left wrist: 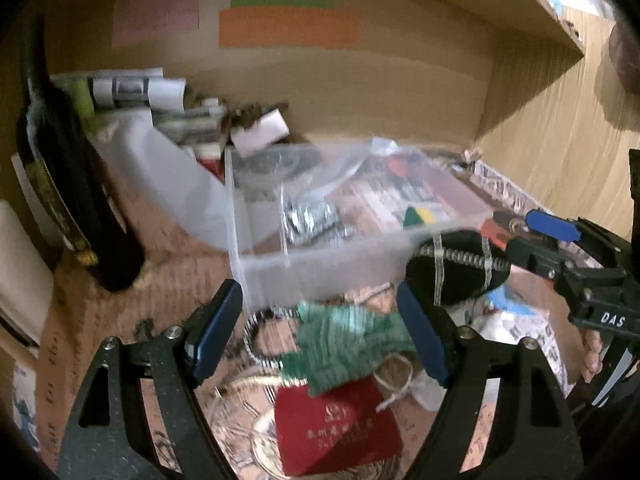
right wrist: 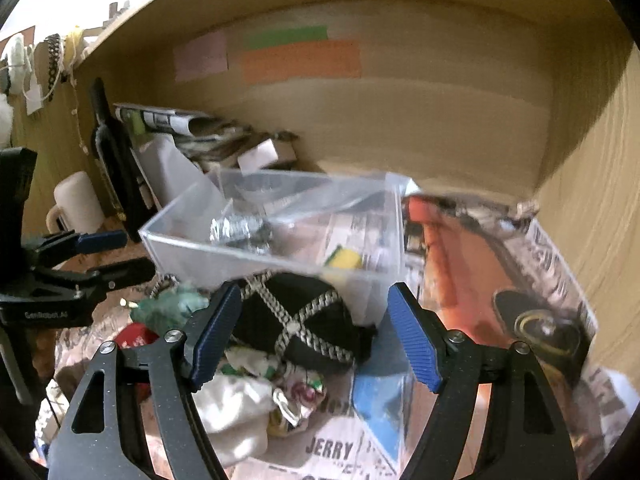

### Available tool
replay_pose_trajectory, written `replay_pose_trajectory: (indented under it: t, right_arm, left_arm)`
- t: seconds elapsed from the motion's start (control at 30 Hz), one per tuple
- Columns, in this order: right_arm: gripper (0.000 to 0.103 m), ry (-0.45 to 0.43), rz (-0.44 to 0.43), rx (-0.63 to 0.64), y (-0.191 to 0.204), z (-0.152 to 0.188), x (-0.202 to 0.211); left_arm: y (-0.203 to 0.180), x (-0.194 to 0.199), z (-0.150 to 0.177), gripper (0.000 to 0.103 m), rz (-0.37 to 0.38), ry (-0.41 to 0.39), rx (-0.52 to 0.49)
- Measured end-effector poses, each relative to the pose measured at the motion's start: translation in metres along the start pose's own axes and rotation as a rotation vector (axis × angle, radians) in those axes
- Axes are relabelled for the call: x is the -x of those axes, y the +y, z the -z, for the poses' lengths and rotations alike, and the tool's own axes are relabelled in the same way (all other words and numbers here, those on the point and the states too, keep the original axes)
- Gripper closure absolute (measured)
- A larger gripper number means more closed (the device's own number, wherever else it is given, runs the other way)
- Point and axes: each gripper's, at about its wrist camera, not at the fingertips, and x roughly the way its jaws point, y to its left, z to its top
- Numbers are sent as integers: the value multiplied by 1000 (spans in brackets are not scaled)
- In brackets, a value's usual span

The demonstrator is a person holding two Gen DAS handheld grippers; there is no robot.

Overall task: Organize soft objects
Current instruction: 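Drop the green glove in with left tool while right drops chain ball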

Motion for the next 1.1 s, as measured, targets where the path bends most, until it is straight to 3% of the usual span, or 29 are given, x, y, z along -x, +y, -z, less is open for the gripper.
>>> replay_pose_trajectory:
  t: [0.3,0.47,0.6,0.73,0.9,1.1]
  right_arm:
    - [31,64,18,-12,-6,19,-18]
    - [46,90,-21,-37,-9,23,-27]
    - [59,89,-42,-61,-10,25,-29]
    - [80,72,-40,-41,-7,26,-27]
    - [88,40,-40,-37,-6,24,-18]
    - [90,-8,-42,-32,-6,16,0]
  left_arm:
    - [-3,-31,33,24,25,117,10]
    - [1,-38,35,43,55,136,41]
    - [1,-34,35,53,58,116,43]
    - [1,-29,35,63,58,95,36]
    - [2,-19,32,70,58,64,44]
    - [1,2,22,73,48,2,39]
